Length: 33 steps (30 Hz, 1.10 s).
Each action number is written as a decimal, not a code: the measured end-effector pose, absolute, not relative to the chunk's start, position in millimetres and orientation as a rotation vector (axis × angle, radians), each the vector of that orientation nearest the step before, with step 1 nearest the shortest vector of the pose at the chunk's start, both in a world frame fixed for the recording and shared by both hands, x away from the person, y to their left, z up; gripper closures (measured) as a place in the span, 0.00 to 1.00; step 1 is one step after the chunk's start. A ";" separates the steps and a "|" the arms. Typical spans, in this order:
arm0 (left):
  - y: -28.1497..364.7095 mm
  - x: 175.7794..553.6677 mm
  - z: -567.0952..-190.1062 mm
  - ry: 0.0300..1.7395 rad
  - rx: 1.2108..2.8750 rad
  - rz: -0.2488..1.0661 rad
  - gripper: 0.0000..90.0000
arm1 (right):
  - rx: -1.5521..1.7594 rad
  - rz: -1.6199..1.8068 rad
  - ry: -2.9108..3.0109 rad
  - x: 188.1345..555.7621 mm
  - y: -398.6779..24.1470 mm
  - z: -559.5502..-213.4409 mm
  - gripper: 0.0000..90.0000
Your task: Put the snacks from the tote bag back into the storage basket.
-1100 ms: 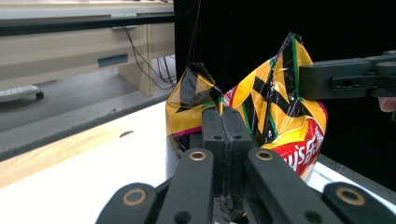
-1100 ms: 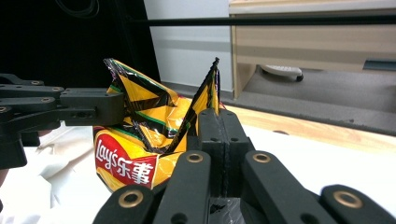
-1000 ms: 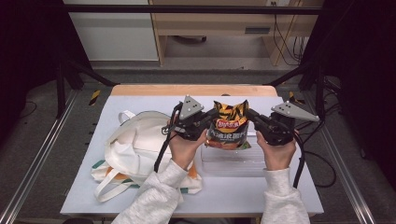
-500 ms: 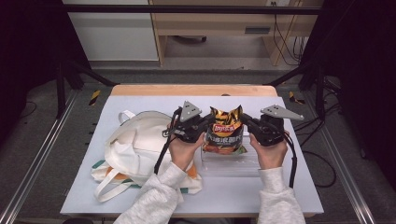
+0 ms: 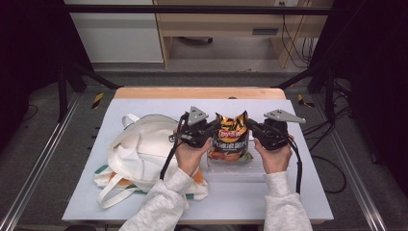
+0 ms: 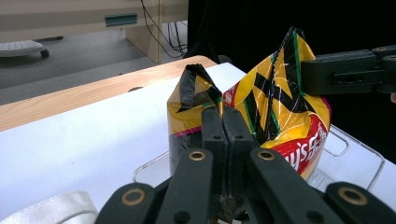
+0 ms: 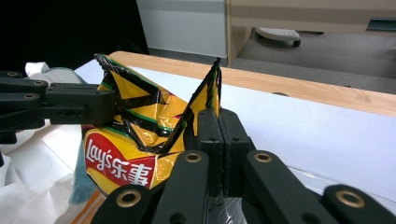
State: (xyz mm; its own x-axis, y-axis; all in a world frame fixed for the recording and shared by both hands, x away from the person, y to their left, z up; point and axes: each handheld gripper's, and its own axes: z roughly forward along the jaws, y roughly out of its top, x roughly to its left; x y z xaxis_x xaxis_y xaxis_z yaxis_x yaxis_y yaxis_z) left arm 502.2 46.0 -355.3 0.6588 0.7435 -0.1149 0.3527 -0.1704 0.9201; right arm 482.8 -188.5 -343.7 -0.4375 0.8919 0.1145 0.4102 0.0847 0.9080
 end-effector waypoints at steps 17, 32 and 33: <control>45.1 519.4 -358.0 0.892 1.742 0.506 0.82 | 1.202 1.278 1.805 499.0 -179.6 -355.4 0.80; 66.6 515.9 -351.7 0.861 1.705 0.524 0.51 | 1.107 1.340 1.732 493.2 -183.7 -346.8 0.43; 69.3 514.8 -350.6 0.859 1.704 0.526 0.50 | 1.101 1.343 1.728 492.3 -184.3 -345.8 0.41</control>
State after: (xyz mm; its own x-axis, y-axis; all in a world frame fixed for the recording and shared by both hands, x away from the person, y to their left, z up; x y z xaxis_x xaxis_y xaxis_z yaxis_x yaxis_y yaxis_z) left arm 514.8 69.3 -350.6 0.6381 0.7659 -0.0788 0.2784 -0.1341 0.9511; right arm 492.3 -184.3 -345.8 -0.4122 0.9110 -0.0140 0.2113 0.1105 0.9711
